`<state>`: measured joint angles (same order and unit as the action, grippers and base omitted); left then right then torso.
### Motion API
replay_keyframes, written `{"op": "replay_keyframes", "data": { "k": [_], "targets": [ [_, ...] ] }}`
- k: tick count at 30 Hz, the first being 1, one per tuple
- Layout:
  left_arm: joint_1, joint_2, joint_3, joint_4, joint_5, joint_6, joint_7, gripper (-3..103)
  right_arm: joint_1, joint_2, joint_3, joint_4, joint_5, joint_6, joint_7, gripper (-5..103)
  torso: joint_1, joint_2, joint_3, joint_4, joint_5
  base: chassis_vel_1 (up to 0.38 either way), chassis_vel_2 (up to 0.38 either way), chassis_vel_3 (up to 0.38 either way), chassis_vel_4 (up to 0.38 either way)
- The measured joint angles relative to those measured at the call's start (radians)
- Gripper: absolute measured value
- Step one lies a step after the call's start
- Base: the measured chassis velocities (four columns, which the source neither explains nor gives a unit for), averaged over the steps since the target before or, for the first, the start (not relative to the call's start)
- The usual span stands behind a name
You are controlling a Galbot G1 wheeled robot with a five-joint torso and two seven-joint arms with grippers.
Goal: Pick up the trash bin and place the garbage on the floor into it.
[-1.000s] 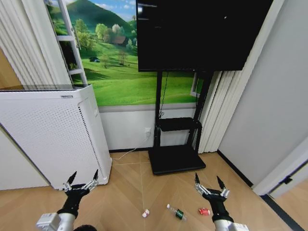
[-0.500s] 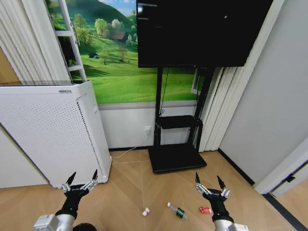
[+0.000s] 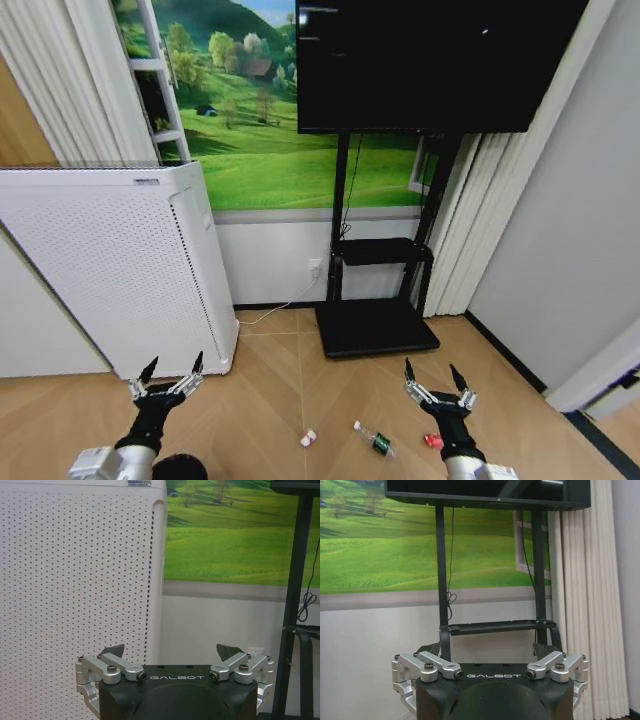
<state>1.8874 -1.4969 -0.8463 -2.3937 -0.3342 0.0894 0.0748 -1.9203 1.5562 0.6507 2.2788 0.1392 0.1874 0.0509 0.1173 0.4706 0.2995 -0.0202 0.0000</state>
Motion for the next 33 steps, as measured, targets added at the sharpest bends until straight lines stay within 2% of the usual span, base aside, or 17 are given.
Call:
{"op": "replay_keyframes", "data": {
  "k": [18, 33],
  "targets": [
    [-0.002, -0.001, -0.006, 0.01, 0.028, 0.0, 0.0, 100, 0.006, 0.005, -0.004, -0.01, 0.009, 0.023, 0.01, 100, -0.025, -0.062, -0.036, 0.0, 0.0, 0.005, 0.004, 0.006, 0.006],
    [-0.004, -0.001, -0.003, 0.015, 0.034, -0.005, 0.004, 100, -0.003, 0.042, -0.009, -0.016, -0.004, 0.026, 0.012, 100, -0.047, -0.125, -0.077, 0.0, 0.0, 0.0, 0.0, 0.0, 0.0]
  ]
}}
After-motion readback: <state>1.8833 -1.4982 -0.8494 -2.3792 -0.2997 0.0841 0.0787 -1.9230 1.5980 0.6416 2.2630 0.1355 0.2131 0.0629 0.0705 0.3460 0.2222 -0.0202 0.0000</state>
